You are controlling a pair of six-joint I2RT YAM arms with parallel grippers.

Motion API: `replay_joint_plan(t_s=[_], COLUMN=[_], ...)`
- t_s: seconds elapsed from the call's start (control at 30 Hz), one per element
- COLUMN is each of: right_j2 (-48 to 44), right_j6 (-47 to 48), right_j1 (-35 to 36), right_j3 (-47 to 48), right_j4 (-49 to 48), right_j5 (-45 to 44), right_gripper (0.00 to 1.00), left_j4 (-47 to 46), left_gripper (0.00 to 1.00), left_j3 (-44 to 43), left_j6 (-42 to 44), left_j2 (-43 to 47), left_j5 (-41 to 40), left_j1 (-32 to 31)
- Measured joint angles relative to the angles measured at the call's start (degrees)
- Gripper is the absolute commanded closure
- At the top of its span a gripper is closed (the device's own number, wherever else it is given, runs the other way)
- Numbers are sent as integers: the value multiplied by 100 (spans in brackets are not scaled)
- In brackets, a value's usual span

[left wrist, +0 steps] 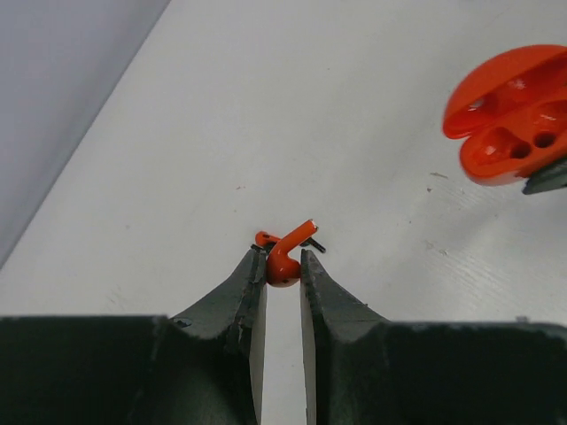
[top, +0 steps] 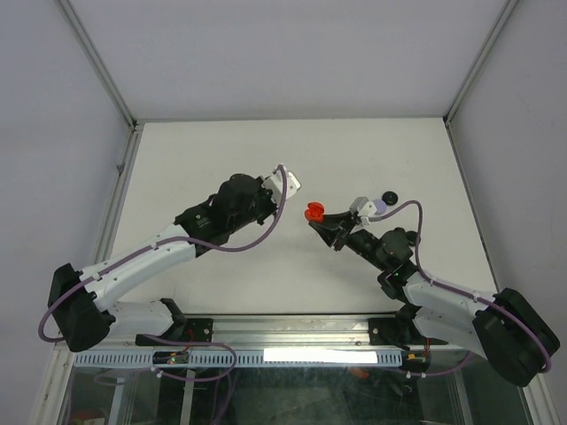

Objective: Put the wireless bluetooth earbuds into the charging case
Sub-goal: Pick up the earbud from the center of the board, then place the earbud in the charging case.

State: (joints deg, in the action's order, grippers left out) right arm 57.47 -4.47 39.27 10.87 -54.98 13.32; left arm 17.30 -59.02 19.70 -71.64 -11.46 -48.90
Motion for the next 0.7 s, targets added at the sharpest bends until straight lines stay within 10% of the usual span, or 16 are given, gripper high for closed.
replay_joint_plan(t_s=[0.7], right_j2=[402], right_j6=[863], right_j1=[490], right_j3=[354], right_j4=[251], right_j5=[208], right_gripper=[100], left_j4=[-146], left_gripper=[94], left_j3=[195], left_j6=[2229], left_j2=[361], left_j5=[-363], left_j1=[-1397])
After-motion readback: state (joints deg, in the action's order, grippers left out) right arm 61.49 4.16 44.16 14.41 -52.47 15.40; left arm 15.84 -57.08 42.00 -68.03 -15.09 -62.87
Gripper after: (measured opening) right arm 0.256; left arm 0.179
